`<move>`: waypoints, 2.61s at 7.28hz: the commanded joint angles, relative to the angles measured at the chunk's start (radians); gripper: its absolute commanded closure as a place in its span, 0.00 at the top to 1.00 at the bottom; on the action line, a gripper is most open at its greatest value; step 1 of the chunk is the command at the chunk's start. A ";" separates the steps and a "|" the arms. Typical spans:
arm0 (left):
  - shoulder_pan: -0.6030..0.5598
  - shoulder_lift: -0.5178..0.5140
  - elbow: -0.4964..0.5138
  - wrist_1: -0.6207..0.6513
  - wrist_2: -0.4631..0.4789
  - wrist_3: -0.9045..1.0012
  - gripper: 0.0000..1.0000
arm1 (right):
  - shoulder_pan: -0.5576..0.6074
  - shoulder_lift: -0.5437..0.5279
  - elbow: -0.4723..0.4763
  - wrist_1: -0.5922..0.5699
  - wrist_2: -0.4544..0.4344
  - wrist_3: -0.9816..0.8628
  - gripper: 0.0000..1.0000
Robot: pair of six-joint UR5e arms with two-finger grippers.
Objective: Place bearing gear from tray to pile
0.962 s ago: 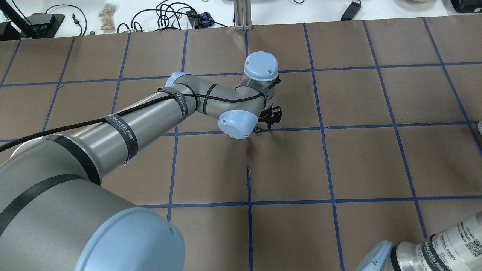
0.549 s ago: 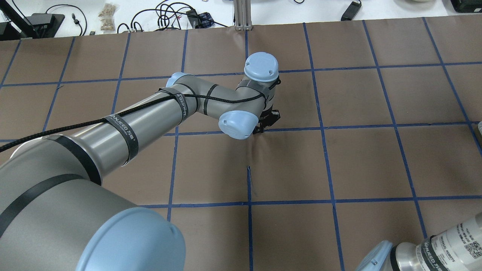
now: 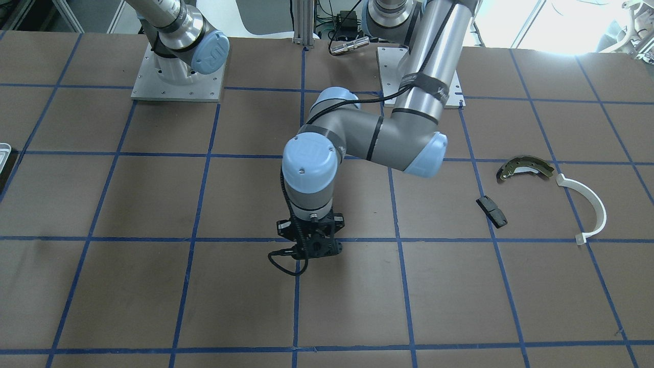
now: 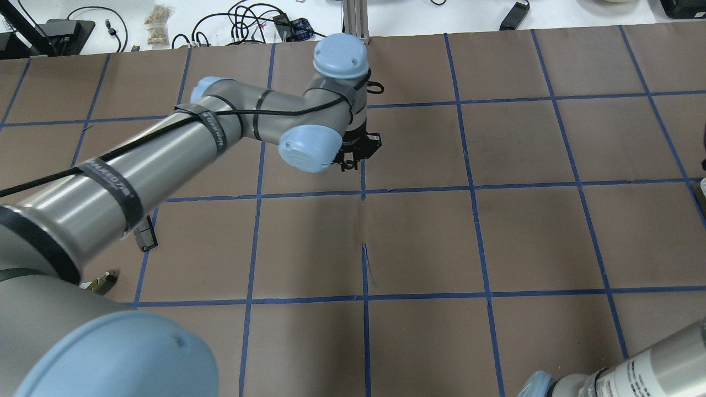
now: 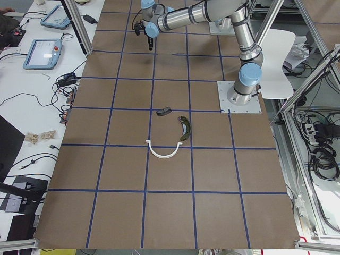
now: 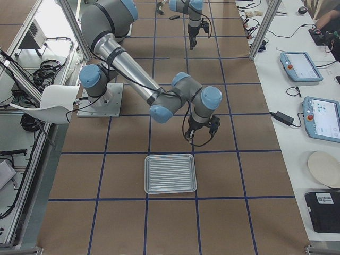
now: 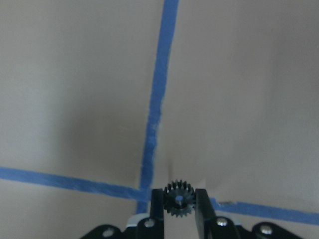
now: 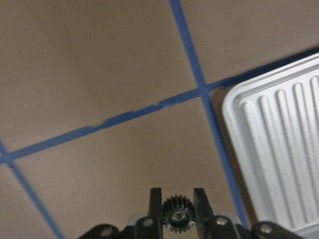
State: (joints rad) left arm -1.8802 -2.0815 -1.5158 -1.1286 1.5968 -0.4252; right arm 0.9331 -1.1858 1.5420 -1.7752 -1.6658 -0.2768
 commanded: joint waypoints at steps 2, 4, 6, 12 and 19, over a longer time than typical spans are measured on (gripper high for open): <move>0.264 0.161 -0.039 -0.172 0.073 0.284 0.08 | 0.379 -0.083 0.009 0.131 0.085 0.635 0.00; 0.437 0.207 -0.122 -0.158 0.135 0.510 0.05 | 0.592 -0.067 0.010 0.103 0.132 0.961 0.00; 0.617 0.216 -0.210 -0.061 0.127 0.743 0.04 | 0.782 -0.007 0.010 -0.023 0.179 1.222 0.00; 0.892 0.181 -0.467 0.263 0.048 0.977 0.14 | 0.955 0.195 0.010 -0.348 0.179 1.361 0.35; 0.642 0.227 -0.151 -0.089 0.012 0.754 0.85 | 0.723 -0.165 -0.005 -0.058 0.120 0.778 1.00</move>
State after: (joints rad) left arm -1.1279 -1.8539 -1.7634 -1.1076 1.6183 0.4308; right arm 1.7212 -1.2422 1.5401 -1.9660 -1.5390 0.6360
